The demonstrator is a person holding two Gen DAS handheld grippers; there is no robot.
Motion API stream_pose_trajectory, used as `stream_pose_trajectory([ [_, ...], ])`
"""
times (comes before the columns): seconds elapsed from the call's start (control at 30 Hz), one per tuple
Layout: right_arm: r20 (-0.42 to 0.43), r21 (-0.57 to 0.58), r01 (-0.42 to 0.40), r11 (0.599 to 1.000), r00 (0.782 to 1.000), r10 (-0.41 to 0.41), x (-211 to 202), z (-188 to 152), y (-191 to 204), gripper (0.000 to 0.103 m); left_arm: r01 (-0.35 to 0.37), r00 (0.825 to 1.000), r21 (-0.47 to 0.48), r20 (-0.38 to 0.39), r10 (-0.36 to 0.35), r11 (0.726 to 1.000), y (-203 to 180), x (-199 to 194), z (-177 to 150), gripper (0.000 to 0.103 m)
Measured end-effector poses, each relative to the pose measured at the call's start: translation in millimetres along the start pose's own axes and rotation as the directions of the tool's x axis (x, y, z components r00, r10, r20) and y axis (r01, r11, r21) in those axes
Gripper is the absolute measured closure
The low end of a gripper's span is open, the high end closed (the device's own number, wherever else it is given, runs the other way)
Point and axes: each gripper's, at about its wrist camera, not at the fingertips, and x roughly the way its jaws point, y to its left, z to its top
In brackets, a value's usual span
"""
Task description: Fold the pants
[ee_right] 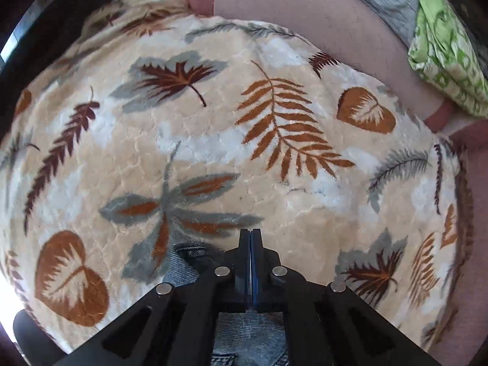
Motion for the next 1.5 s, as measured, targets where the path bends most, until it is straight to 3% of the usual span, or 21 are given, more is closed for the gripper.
stream_pose_trajectory([
  [0.07, 0.022, 0.063, -0.139, 0.988, 0.990, 0.138, -10.9, -18.4, -2.4, 0.102, 0.000, 1.000, -0.005, 0.000, 0.000, 1.000, 0.9, 0.1, 0.3, 0.030],
  [0.17, 0.059, 0.147, -0.293, 0.945, 0.956, 0.288, -19.8, -62.9, -9.8, 0.099, 0.015, 1.000, -0.027, -0.002, -0.015, 1.000, 4.5, -1.3, 1.3, 0.030],
  [0.2, 0.046, 0.164, -0.312, 0.936, 0.950, 0.309, -14.4, -78.8, -13.3, 0.099, 0.026, 1.000, -0.042, 0.000, -0.026, 0.999, 6.9, -2.6, 2.1, 0.030],
  [0.3, -0.034, 0.208, -0.239, 0.948, 0.967, 0.251, 17.7, -124.5, -28.9, 0.095, 0.089, 0.996, -0.121, 0.035, -0.085, 0.989, 20.9, -12.7, 5.1, 0.030],
  [0.37, 0.055, 0.271, -0.311, 0.911, 0.950, 0.308, 5.8, -140.5, -43.9, 0.095, 0.102, 0.992, -0.183, 0.093, -0.086, 0.978, 34.5, -24.4, 6.6, 0.028],
  [0.43, 0.139, 0.275, -0.327, 0.904, 0.944, 0.299, -20.7, -154.0, -47.3, 0.094, 0.069, 0.988, -0.236, 0.147, -0.035, 0.969, 48.3, -33.2, 7.1, 0.022],
  [0.5, 0.224, 0.262, -0.350, 0.899, 0.928, 0.297, -43.8, -176.4, -44.6, 0.080, 0.041, 0.992, -0.284, 0.125, -0.005, 0.958, 59.5, -28.4, 8.4, 0.022],
  [0.57, 0.259, 0.222, -0.394, 0.892, 0.906, 0.335, -50.5, -203.6, -36.2, 0.034, 0.044, 0.998, -0.321, 0.062, -0.025, 0.946, 65.4, -17.6, 8.1, 0.022],
  [0.63, 0.217, 0.184, -0.340, 0.922, 0.929, 0.299, -37.0, -231.5, -26.6, 0.023, 0.044, 0.999, -0.342, 0.015, -0.041, 0.939, 64.2, -12.9, 7.3, 0.022],
  [0.67, 0.174, 0.157, -0.288, 0.945, 0.950, 0.260, -25.8, -242.1, -21.3, 0.023, 0.042, 0.999, -0.336, -0.002, -0.045, 0.941, 61.0, -13.2, 8.0, 0.022],
  [0.7, 0.210, 0.131, -0.261, 0.956, 0.950, 0.230, -27.7, -251.1, -20.7, 0.023, 0.037, 0.999, -0.325, -0.011, -0.043, 0.945, 56.1, -16.1, 8.3, 0.022],
  [0.77, 0.254, 0.144, -0.268, 0.953, 0.940, 0.226, -40.1, -263.2, -26.6, 0.023, 0.020, 1.000, -0.286, -0.011, -0.024, 0.958, 44.1, -25.7, 8.2, 0.022],
  [0.87, 0.371, 0.203, -0.307, 0.930, 0.903, 0.217, -61.4, -281.9, -40.7, 0.023, -0.006, 0.999, -0.233, -0.033, -0.001, 0.973, 24.3, -32.4, 8.0, 0.022],
  [0.9, 0.387, 0.217, -0.282, 0.935, 0.904, 0.183, -63.1, -287.9, -44.1, 0.023, -0.013, 0.999, -0.224, -0.041, 0.004, 0.974, 19.0, -32.6, 6.9, 0.022],
  [0.97, 0.332, 0.232, -0.210, 0.950, 0.935, 0.125, -48.4, -298.3, -45.7, 0.020, -0.037, 0.996, -0.199, -0.083, 0.021, 0.979, 7.9, -25.7, 3.5, 0.022],
  [1.0, 0.284, 0.233, -0.211, 0.949, 0.948, 0.141, -35.8, -301.9, -46.8, 0.019, -0.051, 0.992, -0.174, -0.118, 0.031, 0.983, 1.3, -18.7, 0.6, 0.022],
  [1.13, 0.352, 0.264, -0.282, 0.922, 0.918, 0.180, -50.1, -306.3, -59.0, 0.019, -0.126, 0.989, -0.114, -0.091, 0.116, 0.985, -10.3, -21.0, -2.5, 0.020],
  [1.23, 0.382, 0.285, -0.292, 0.913, 0.908, 0.171, -52.6, -313.2, -65.2, 0.019, -0.131, 0.987, -0.105, -0.112, 0.119, 0.986, -10.4, -22.7, 2.2, 0.020],
  [1.33, 0.284, 0.313, -0.292, 0.904, 0.937, 0.204, -30.1, -312.6, -66.7, 0.017, -0.140, 0.985, -0.089, -0.118, 0.129, 0.986, -12.6, -22.9, 3.1, 0.020],
  [1.43, 0.328, 0.292, -0.296, 0.909, 0.924, 0.196, -40.4, -314.9, -65.7, 0.017, -0.137, 0.985, -0.085, -0.116, 0.126, 0.987, -13.8, -27.5, 4.2, 0.020],
  [1.5, 0.364, 0.316, -0.330, 0.890, 0.908, 0.208, -44.9, -318.6, -71.8, 0.017, -0.110, 0.988, -0.087, -0.115, 0.100, 0.990, -11.9, -31.5, 5.9, 0.020],
])
